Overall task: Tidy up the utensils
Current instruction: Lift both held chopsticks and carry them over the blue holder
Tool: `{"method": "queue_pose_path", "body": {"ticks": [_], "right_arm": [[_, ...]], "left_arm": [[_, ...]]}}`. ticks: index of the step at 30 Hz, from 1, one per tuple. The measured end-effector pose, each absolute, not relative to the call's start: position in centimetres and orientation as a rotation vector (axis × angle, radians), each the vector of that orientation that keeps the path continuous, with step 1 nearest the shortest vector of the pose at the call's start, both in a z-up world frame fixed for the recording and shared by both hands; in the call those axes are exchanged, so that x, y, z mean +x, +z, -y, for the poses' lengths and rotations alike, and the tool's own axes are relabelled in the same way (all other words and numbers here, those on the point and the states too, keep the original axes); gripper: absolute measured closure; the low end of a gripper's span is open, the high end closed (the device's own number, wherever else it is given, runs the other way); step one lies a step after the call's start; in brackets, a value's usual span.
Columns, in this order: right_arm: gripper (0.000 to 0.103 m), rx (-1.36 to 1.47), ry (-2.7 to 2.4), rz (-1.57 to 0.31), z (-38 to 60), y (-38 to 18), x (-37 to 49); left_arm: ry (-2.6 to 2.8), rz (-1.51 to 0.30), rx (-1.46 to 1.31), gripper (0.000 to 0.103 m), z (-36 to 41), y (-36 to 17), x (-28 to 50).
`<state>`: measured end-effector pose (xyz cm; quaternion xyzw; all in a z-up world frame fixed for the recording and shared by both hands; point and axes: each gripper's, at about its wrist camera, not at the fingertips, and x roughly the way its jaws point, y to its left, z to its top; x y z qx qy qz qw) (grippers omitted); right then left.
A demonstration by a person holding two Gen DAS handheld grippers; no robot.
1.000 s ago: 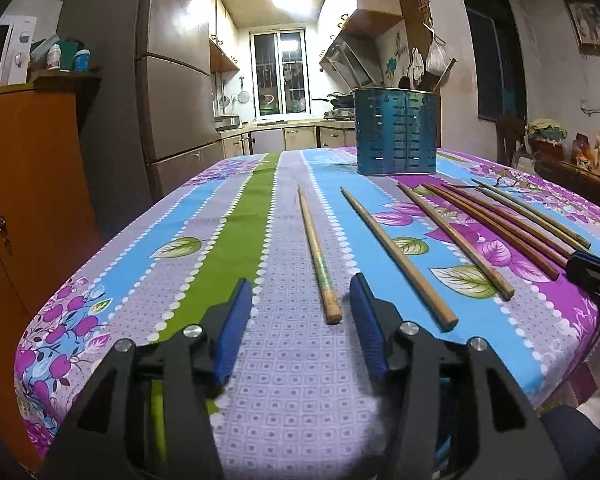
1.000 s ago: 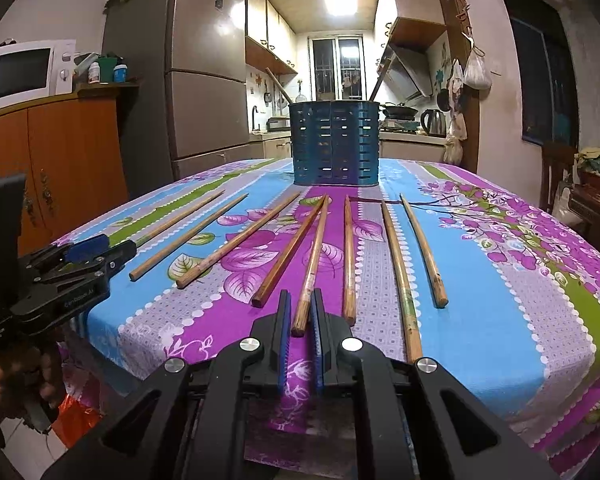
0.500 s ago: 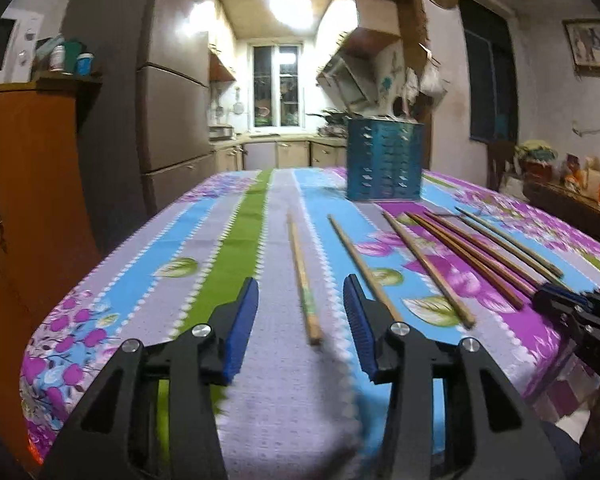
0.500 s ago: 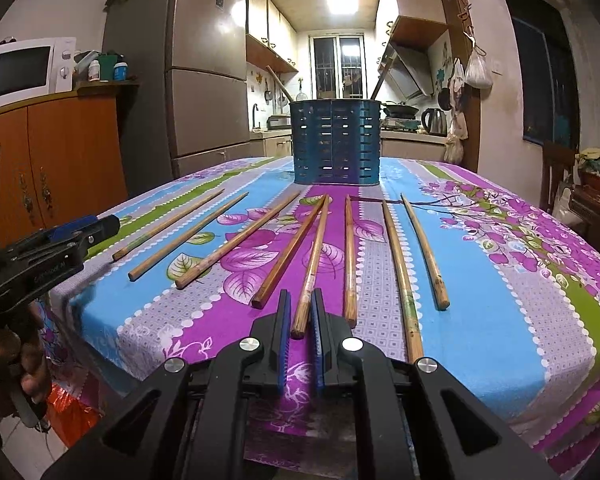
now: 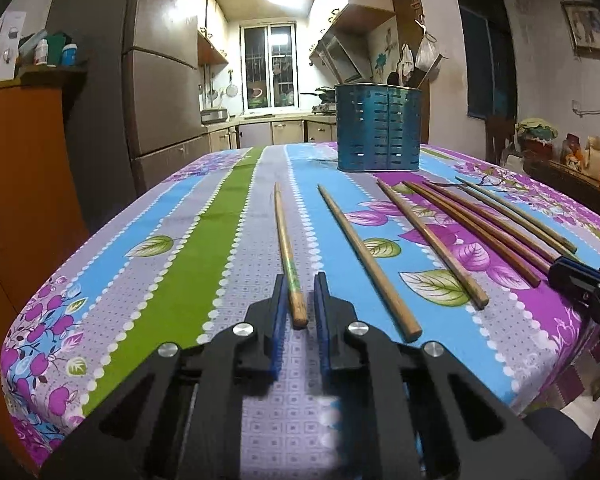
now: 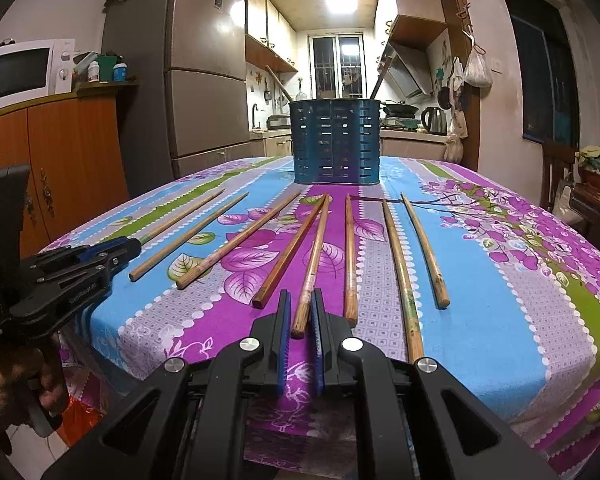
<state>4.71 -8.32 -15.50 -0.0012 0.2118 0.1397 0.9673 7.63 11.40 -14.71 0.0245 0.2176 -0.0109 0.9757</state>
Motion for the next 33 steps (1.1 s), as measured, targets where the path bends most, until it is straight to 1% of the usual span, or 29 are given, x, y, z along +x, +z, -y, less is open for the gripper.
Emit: {"method": "queue_pose_path", "body": {"ticks": [6,10,16,25,33], "right_arm": [[0.091,0.010,0.274,-0.425,8.2,-15.5,4.7],[0.093,0.033,0.274,-0.417,8.5,-15.7,4.6],[0.094,0.030,0.272,-0.401,8.9,-15.0,3.9],[0.095,-0.029,0.269,-0.278,9.9,-9.9,1.6],[0.096,-0.076,0.317,-0.130,10.6,-3.2,2.2]], "left_arm": [[-0.019,-0.407,0.053,0.090,-11.4,-15.1,7.3],[0.000,-0.397,0.049,0.098,-11.5,-15.1,7.2],[0.002,-0.385,0.047,0.098,-11.7,-14.3,6.9],[-0.009,-0.254,0.075,0.098,-12.1,-8.1,4.7],[-0.052,-0.153,0.093,0.098,-11.4,-2.7,6.2]]}}
